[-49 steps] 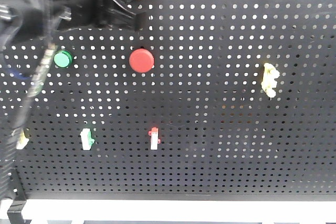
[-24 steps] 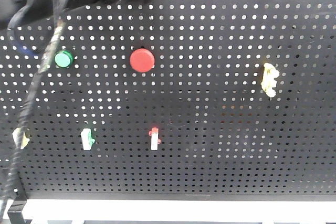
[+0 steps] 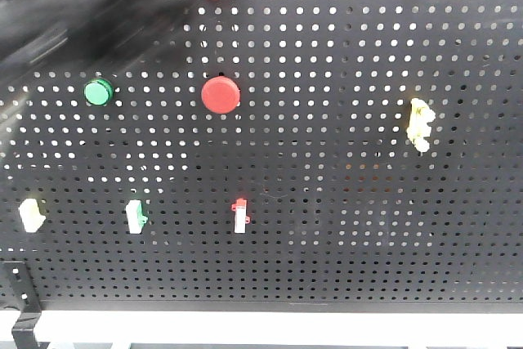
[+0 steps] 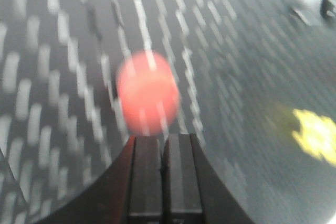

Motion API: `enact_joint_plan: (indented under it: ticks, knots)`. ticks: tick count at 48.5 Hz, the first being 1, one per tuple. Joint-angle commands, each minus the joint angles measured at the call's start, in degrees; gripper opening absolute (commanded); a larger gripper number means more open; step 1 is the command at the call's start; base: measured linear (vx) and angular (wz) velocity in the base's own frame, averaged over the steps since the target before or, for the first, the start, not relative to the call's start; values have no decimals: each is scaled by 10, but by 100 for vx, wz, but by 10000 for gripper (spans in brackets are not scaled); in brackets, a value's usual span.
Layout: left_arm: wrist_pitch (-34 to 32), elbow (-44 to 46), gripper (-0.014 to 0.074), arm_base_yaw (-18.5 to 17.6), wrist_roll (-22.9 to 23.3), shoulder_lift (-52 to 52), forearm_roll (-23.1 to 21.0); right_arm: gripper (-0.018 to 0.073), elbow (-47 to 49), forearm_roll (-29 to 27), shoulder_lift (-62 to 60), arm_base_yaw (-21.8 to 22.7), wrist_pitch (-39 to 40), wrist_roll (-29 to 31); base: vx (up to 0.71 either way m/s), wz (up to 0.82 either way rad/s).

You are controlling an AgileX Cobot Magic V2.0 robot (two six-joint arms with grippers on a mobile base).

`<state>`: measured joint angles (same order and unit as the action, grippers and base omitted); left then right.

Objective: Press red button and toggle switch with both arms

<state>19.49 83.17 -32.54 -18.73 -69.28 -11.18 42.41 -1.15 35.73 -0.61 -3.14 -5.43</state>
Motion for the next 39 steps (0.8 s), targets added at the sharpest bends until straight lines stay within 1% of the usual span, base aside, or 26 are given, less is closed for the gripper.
enact_joint_plan:
  ticks: [1, 5, 10, 13, 15, 18, 19, 23, 25, 27, 29, 32, 39]
  knots:
    - [-66, -58, 1, -2, 8, 71, -5, -3, 23, 7, 4, 1, 31, 5, 0, 0]
    - [-74, -124, 1, -2, 8, 121, -5, -3, 47, 8, 14, 1, -13, 12, 0, 0]
    - [-80, -194, 1, -2, 9, 180, -5, -3, 93, -1, 41, 1, -58, 51, 0, 0]
    - [-88, -225, 1, -2, 19, 203, -5, -3, 128, -28, 65, 0, -69, 80, 0, 0]
    - [-95, -244, 1, -2, 27, 223, -5, -3, 152, -51, 82, -10, -71, 103, 0, 0]
    - [-103, -264, 1, -2, 39, 239, -5, -3, 182, -82, 107, -40, -74, 142, 0, 0]
    - [-104, -269, 1, -2, 43, 244, -5, -3, 193, -92, 118, -56, -76, 159, 0, 0]
    - [-105, -279, 1, -2, 48, 251, -5, -3, 232, -114, 167, -135, -78, 228, 0, 0]
    - [-102, -281, 1, -2, 48, 251, -5, -3, 252, -118, 193, -173, -70, 245, 0, 0]
    - [-98, -281, 1, -2, 48, 251, -5, -3, 273, -117, 217, -199, -54, 246, 0, 0]
    - [-96, -281, 1, -2, 48, 251, -5, -3, 292, -118, 240, -211, -35, 244, 0, 0]
    - [-93, -281, 1, -2, 48, 251, -5, -3, 328, -118, 269, -210, -21, 239, 0, 0]
    - [-88, -281, 1, -2, 48, 251, -4, -3, 413, -118, 337, -210, -34, 232, 0, 0]
